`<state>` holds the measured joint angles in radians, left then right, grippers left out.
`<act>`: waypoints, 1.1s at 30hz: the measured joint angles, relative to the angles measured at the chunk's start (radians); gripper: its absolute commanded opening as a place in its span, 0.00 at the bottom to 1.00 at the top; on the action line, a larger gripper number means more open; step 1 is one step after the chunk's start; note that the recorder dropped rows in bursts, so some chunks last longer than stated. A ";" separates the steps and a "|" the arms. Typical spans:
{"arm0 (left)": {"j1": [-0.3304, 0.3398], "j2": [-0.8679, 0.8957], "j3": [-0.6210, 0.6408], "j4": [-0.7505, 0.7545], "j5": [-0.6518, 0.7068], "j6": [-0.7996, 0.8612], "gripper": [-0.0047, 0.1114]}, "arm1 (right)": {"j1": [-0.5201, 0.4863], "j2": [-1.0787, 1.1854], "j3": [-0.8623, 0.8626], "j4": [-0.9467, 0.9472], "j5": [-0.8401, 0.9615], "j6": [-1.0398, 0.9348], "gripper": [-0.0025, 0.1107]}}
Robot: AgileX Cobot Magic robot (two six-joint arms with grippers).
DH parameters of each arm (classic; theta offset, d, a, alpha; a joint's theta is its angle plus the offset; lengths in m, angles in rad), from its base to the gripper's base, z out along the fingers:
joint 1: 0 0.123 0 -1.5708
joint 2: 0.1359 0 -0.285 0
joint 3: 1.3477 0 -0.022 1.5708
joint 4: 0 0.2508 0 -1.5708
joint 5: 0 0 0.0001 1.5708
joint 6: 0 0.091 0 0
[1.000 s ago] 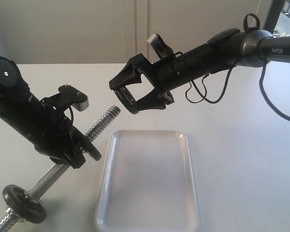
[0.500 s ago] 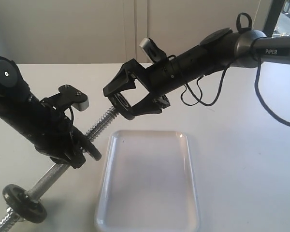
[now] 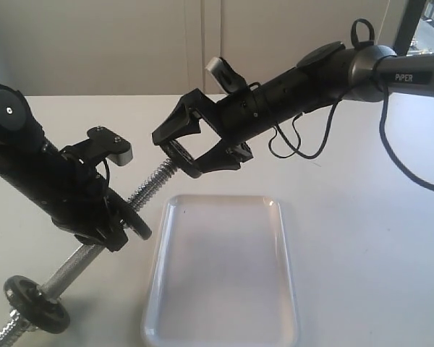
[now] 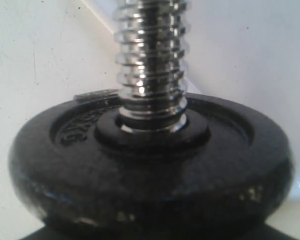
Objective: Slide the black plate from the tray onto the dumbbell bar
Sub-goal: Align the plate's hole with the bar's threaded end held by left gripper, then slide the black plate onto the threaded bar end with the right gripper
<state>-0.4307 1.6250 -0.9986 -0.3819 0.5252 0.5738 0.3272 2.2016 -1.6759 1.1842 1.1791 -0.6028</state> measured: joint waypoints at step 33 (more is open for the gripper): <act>0.000 -0.061 0.017 0.018 -0.094 -0.098 0.04 | 0.113 0.046 0.000 0.112 0.006 -0.036 0.02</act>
<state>-0.4307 1.5643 -0.9813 -0.3638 0.4308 0.4759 0.4397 2.2472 -1.6759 1.2963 1.1849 -0.6385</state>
